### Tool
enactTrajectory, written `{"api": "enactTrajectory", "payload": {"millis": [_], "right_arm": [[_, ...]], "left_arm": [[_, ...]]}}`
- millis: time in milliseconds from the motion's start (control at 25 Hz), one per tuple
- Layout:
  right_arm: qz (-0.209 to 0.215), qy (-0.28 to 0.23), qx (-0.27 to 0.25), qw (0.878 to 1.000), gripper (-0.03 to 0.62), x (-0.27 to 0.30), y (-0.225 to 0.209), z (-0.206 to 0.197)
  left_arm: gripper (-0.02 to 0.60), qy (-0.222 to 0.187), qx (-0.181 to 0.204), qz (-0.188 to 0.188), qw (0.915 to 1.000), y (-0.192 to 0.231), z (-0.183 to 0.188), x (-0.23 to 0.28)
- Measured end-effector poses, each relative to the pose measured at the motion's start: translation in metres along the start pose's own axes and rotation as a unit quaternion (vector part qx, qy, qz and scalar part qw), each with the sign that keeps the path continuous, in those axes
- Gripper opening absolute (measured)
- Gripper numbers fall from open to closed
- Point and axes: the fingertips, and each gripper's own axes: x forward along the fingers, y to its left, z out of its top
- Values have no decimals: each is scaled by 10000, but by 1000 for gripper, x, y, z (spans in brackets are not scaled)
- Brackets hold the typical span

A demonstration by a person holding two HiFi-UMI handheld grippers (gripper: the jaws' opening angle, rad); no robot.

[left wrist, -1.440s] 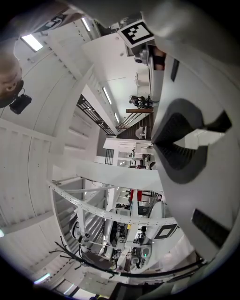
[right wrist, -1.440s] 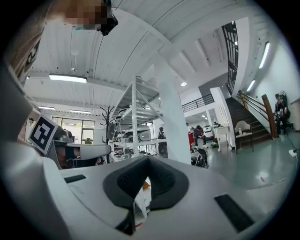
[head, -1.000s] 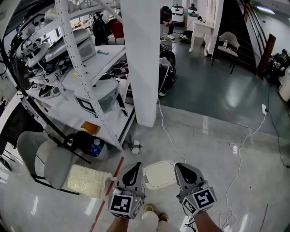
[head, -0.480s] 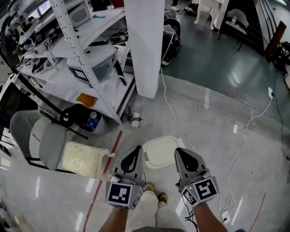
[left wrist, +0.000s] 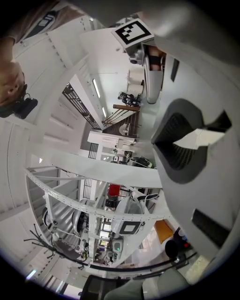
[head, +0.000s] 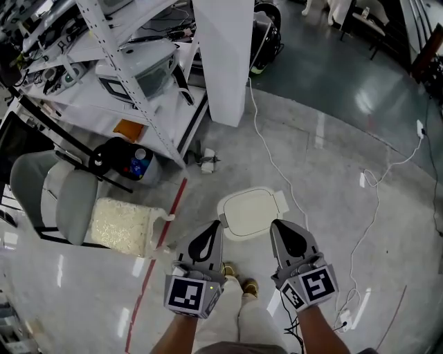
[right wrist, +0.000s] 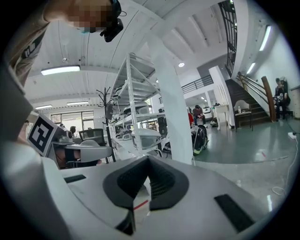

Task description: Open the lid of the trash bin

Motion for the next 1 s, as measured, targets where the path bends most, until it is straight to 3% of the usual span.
{"api": "enactTrajectory", "payload": {"millis": [320,520,800,1000], "right_arm": [[70,83,43,9999,32,5,-1,-4],[87,165,97,9998,32,9,-3,-14],[82,286,209,9993,32,12,-4,-26],[59,369,391,9985,32,13,-9,-40]], "left_arm": [[-2,-101,56,169,9998,25,9,28],[-2,210,123,259,9994,47,-7,64],[-3,1024,-89,222,9945,77,-72,125],[-2,1952,-621,460,9777,107,-145,151]]}}
